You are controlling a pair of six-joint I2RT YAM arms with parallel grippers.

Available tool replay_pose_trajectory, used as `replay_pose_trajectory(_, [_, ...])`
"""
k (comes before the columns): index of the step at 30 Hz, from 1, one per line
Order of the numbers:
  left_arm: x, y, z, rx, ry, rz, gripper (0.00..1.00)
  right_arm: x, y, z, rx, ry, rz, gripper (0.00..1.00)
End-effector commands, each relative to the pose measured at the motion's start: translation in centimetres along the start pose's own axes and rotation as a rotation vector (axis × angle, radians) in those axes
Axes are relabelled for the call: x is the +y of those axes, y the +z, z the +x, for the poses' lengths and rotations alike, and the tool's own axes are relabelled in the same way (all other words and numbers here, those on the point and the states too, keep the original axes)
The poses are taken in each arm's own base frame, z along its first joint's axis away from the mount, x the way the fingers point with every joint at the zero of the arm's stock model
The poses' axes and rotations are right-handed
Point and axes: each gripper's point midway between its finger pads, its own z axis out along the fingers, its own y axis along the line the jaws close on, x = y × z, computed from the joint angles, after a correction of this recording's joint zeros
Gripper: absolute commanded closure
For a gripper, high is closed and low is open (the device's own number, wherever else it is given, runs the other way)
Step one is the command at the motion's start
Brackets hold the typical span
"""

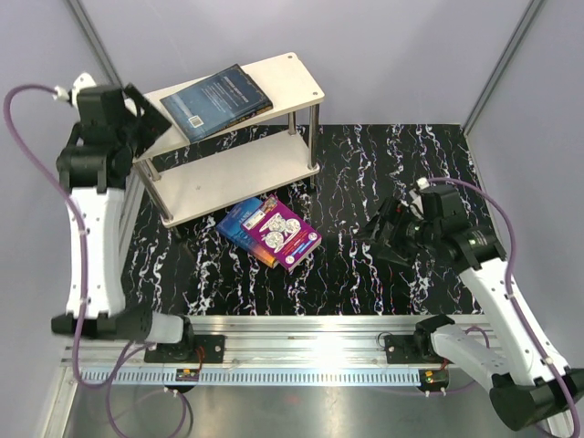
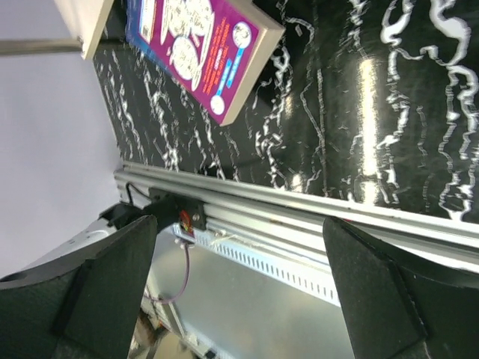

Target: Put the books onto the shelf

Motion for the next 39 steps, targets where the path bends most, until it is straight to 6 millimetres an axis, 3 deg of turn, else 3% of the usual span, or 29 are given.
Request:
replay_pose_trajectory(1, [2.3, -4.2, 1.6, -0.032, 0.051, -0.014, 0.06, 2.2, 1.9, -0.2, 0.078, -0.045, -0.109, 0.00])
replay_pose_trajectory(3, [3.2, -5.0, 5.1, 0.025, 0.071, 0.030, 0.21, 2.2, 3.4, -0.4, 0.123, -0.034, -0.105, 0.00])
replay_pose_trajectory(5, [3.2, -6.7, 7.7, 0.058, 0.079, 0.096, 0.25, 2.6, 4.5, -1.0, 0.132, -0.035, -0.117, 0.00])
replay_pose_trajectory(6, [4.5, -5.6, 11.0, 0.127, 0.108, 0.072, 0.25, 2.2, 5.7, -1.0, 0.167, -0.014, -0.099, 0.00])
replay_pose_trajectory(9, [4.6, -6.5, 15.2, 0.186, 0.135, 0.145, 0.27, 1.4, 8.0, -0.6, 0.246, 0.040, -0.077, 0.00])
replay_pose_trajectory(10, [5.5, -5.8, 18.0, 0.239, 0.172, 0.140, 0.26, 1.2, 8.8, -0.5, 0.256, 0.054, -0.086, 0.00])
replay_pose_trajectory(12, [4.2, -5.7, 19.3, 0.247, 0.181, 0.255, 0.23, -0.1, 10.4, 1.0, 0.319, 0.148, -0.079, 0.00])
replay_pose_trajectory(13, [4.9, -4.8, 21.4, 0.287, 0.229, 0.266, 0.18, 0.4, 11.3, 0.5, 0.295, 0.147, -0.138, 0.00])
replay_pose_trajectory(14, [4.1, -4.7, 22.4, 0.318, 0.246, 0.323, 0.16, -1.1, 12.3, 2.0, 0.326, 0.241, -0.128, 0.00])
replay_pose_trajectory(15, [2.9, -4.2, 22.3, 0.296, 0.255, 0.378, 0.13, -1.1, 12.6, 2.5, 0.338, 0.274, -0.169, 0.00])
replay_pose_trajectory(16, [2.6, -3.8, 22.8, 0.302, 0.304, 0.407, 0.12, 0.0, 13.2, 1.4, 0.278, 0.252, -0.265, 0.00])
replay_pose_trajectory(17, [2.4, -2.8, 23.6, 0.327, 0.331, 0.406, 0.09, -1.5, 13.9, 2.7, 0.294, 0.353, -0.246, 0.00])
replay_pose_trajectory(22, [0.2, 1.5, 26.0, 0.396, 0.483, 0.455, 0.04, -2.2, 15.4, 2.1, 0.214, 0.430, -0.311, 0.00])
replay_pose_trajectory(23, [0.3, 2.8, 27.2, 0.437, 0.499, 0.441, 0.04, -2.5, 15.7, 2.0, 0.205, 0.437, -0.306, 0.00])
replay_pose_trajectory(27, [-1.6, 6.3, 27.9, 0.451, 0.517, 0.467, 0.03, -2.3, 16.5, 0.7, 0.138, 0.457, -0.330, 0.00])
replay_pose_trajectory(32, [-1.3, 10.7, 30.6, 0.550, 0.509, 0.446, 0.04, -1.4, 18.0, -0.6, 0.113, 0.487, -0.381, 0.00])
replay_pose_trajectory(35, [-1.7, 11.5, 31.3, 0.574, 0.502, 0.459, 0.04, -0.4, 19.6, -0.1, 0.142, 0.497, -0.396, 0.00])
replay_pose_trajectory(36, [-1.8, 11.6, 31.5, 0.578, 0.499, 0.464, 0.04, -0.2, 20.5, 1.1, 0.168, 0.489, -0.382, 0.00])
replay_pose_trajectory(39, [-1.6, 11.6, 32.1, 0.597, 0.489, 0.464, 0.04, 1.3, 21.9, 2.2, 0.193, 0.475, -0.390, 0.00])
